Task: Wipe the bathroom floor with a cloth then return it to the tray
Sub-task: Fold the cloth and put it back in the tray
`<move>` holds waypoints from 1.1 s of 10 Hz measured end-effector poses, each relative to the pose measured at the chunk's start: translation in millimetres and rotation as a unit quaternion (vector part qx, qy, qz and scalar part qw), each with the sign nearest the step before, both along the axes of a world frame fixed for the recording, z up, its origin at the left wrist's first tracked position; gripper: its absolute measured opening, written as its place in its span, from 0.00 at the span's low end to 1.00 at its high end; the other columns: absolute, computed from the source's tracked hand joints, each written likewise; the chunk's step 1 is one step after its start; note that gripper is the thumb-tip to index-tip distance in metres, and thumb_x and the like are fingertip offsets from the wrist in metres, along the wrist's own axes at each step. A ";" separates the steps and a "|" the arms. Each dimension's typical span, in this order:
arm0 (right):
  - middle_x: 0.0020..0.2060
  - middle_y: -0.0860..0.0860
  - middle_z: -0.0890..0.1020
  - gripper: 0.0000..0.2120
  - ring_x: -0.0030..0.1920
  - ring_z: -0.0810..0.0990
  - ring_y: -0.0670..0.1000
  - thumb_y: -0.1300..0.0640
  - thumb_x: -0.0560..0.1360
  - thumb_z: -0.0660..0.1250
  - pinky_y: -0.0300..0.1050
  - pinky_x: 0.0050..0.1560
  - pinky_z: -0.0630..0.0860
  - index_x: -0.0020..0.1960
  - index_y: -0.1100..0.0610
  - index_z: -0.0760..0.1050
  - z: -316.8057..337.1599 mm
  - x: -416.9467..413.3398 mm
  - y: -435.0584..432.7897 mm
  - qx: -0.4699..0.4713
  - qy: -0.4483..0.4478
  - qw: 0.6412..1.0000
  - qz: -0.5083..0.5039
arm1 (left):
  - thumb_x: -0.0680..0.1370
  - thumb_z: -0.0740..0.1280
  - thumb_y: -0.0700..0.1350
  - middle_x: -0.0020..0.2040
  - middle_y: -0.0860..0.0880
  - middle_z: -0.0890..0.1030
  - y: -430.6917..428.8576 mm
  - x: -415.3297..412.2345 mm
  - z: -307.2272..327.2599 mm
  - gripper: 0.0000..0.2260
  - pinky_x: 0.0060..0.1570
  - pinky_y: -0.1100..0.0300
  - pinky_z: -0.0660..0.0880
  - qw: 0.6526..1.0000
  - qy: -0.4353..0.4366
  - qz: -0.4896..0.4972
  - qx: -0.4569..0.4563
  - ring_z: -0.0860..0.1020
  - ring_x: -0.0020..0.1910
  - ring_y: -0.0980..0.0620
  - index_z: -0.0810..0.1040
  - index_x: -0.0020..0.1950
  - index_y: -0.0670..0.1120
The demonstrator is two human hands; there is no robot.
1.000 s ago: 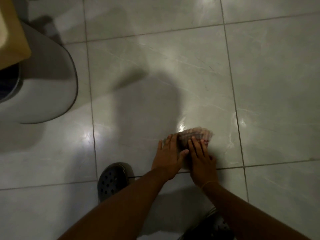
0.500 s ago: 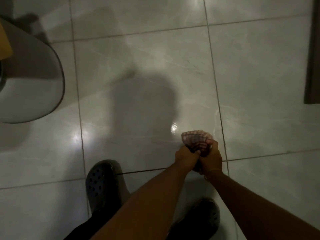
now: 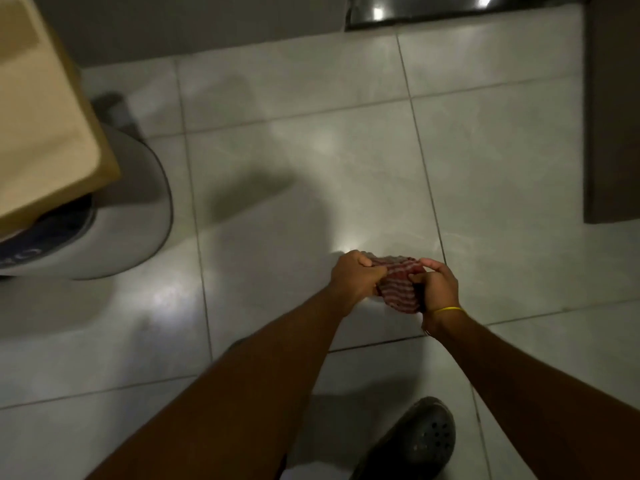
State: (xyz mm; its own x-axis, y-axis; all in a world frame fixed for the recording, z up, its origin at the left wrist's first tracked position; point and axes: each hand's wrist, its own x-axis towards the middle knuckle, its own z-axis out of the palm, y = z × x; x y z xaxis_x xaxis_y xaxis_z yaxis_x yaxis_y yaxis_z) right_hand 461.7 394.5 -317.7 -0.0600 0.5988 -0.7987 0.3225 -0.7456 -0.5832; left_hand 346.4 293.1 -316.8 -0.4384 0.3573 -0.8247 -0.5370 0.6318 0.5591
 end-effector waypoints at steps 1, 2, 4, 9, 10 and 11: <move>0.62 0.66 0.84 0.26 0.58 0.84 0.67 0.77 0.75 0.57 0.54 0.50 0.84 0.67 0.61 0.79 37.1 -42.1 -6.8 0.024 0.023 0.999 0.040 | 0.74 0.70 0.33 0.55 0.40 0.83 -14.9 -43.3 42.1 0.13 0.45 0.40 0.86 0.999 -0.005 0.003 0.048 0.85 0.50 0.40 0.76 0.55 0.44; 0.62 0.61 0.85 0.29 0.57 0.85 0.61 0.78 0.75 0.53 0.46 0.44 0.86 0.66 0.59 0.81 90.7 -121.7 -26.0 0.063 0.063 0.987 0.134 | 0.71 0.68 0.35 0.58 0.40 0.85 -43.9 -121.8 109.3 0.21 0.48 0.44 0.87 0.994 0.047 -0.024 0.096 0.85 0.52 0.40 0.82 0.64 0.44; 0.73 0.59 0.74 0.29 0.74 0.75 0.60 0.77 0.75 0.59 0.49 0.78 0.69 0.72 0.61 0.77 178.7 -276.9 -74.6 0.253 0.088 0.903 0.337 | 0.64 0.68 0.38 0.59 0.34 0.85 -111.2 -256.8 211.4 0.33 0.54 0.41 0.84 0.982 0.160 -0.038 0.092 0.84 0.57 0.34 0.80 0.71 0.41; 0.81 0.61 0.57 0.41 0.46 0.85 0.62 0.62 0.76 0.68 0.52 0.40 0.78 0.84 0.61 0.52 179.5 -453.7 -255.6 0.508 -0.052 0.490 0.707 | 0.78 0.72 0.37 0.73 0.43 0.78 -298.7 -411.3 185.9 0.32 0.56 0.57 0.81 0.927 0.343 -0.125 -0.086 0.82 0.59 0.39 0.70 0.80 0.54; 0.77 0.66 0.67 0.36 0.61 0.82 0.65 0.50 0.79 0.65 0.51 0.36 0.77 0.81 0.67 0.58 159.1 -459.7 -270.8 0.527 -0.146 0.355 0.759 | 0.80 0.71 0.37 0.76 0.40 0.73 -305.5 -412.7 155.4 0.30 0.66 0.58 0.76 0.911 0.355 -0.174 -0.116 0.77 0.69 0.38 0.69 0.81 0.48; 0.77 0.66 0.67 0.34 0.57 0.83 0.62 0.48 0.78 0.67 0.48 0.36 0.72 0.78 0.65 0.65 151.6 -458.6 -274.5 0.527 -0.159 0.333 0.766 | 0.79 0.71 0.39 0.76 0.37 0.72 -306.5 -412.4 147.4 0.30 0.68 0.47 0.73 0.875 0.391 -0.242 -0.152 0.76 0.70 0.34 0.68 0.81 0.45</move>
